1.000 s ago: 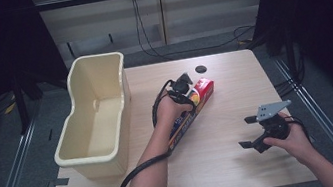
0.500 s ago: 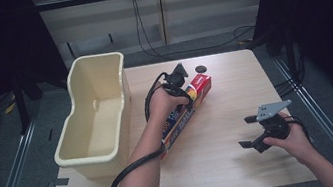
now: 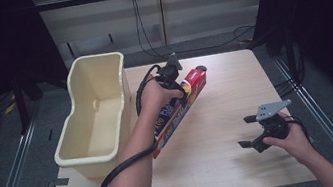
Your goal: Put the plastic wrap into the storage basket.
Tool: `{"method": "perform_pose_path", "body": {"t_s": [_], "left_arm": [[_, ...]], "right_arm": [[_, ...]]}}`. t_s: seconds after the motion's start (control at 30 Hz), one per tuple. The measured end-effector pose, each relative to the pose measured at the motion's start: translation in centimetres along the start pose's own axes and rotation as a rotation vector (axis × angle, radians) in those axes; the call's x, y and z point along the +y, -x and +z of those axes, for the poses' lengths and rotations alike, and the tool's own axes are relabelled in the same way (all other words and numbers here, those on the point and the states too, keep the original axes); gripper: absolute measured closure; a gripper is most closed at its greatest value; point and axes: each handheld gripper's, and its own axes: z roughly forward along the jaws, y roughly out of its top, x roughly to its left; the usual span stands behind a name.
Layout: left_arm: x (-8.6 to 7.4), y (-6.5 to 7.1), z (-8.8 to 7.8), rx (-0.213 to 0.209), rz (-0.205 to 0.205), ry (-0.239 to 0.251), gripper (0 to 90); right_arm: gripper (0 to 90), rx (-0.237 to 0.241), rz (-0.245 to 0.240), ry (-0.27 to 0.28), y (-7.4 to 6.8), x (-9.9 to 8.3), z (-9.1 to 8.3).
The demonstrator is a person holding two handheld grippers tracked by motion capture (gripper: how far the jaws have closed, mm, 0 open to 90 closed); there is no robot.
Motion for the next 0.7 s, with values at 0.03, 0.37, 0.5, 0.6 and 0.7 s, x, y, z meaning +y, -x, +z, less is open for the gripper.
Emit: {"method": "perform_pose_path", "body": {"t_s": [0.03, 0.37, 0.5, 0.6, 0.7], "left_arm": [[0.0, 0.0, -0.4, 0.000, -0.004, 0.002, 41.3], [-0.1, 0.2, -3.1, -0.008, -0.040, 0.000, 41.3], [-0.3, 0.0, -4.0, -0.009, -0.051, -0.003, 41.3], [-0.4, -0.1, -4.6, -0.003, -0.066, -0.004, 41.3], [-0.5, -0.3, -5.2, -0.007, -0.072, -0.007, 41.3]], "right_arm": [[5.1, -0.001, -0.001, 0.000, 0.0, 0.0, 0.0], [5.0, -0.003, 0.003, -0.001, -0.1, 0.0, 0.1], [5.1, -0.001, 0.002, 0.000, -0.1, 0.1, 0.1], [5.0, 0.001, 0.003, -0.002, -0.1, 0.1, 0.1], [5.0, 0.003, 0.003, -0.002, -0.1, 0.1, 0.1]]}}
